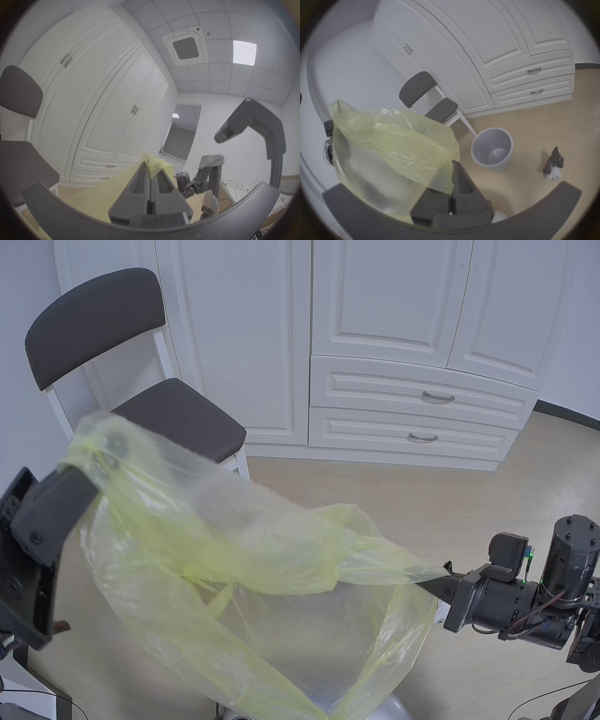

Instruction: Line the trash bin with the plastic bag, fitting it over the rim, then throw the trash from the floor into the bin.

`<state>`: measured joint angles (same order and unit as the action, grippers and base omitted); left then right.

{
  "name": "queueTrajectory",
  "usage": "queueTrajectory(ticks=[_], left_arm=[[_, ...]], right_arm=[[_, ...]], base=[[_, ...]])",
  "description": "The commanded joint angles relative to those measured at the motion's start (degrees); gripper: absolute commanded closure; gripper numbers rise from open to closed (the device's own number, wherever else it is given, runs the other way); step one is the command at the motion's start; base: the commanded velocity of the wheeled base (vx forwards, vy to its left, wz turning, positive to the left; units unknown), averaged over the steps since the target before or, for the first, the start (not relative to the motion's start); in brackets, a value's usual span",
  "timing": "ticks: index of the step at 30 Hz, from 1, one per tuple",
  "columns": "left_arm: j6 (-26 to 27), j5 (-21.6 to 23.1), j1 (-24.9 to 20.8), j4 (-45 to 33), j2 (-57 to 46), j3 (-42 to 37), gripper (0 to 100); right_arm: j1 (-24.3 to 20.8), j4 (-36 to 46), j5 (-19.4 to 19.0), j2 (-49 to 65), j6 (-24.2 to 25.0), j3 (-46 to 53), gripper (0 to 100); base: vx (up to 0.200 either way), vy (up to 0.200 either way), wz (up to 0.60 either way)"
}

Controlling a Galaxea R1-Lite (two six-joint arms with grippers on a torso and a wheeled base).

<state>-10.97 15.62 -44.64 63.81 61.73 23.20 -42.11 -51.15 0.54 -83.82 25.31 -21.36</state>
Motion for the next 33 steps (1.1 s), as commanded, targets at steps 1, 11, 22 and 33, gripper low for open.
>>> queueTrajectory(ticks=[1, 11, 22, 33], left_arm=[[0.2, -0.1, 0.4, 0.0, 4.8, -1.0, 100], [0.2, 0.0, 5.3, -1.9, 11.5, -1.3, 100], [6.8, 0.1, 16.1, -12.0, 17.6, 0.3, 100], [14.0, -0.6, 24.5, -12.7, 21.8, 0.4, 100]], right_arm=[[2.9, 3.6, 1.0, 3.7, -0.2, -3.5, 100], [4.0, 8.5, 7.6, 6.0, 1.1, -10.4, 100], [4.4, 7.9, 13.9, 2.8, 3.0, -14.1, 100], [1.7, 6.9, 17.8, 1.4, 0.7, -12.4, 100]], base=[[0.0, 0.0, 0.0], [0.0, 0.0, 0.0], [0.0, 0.0, 0.0], [0.0, 0.0, 0.0]])
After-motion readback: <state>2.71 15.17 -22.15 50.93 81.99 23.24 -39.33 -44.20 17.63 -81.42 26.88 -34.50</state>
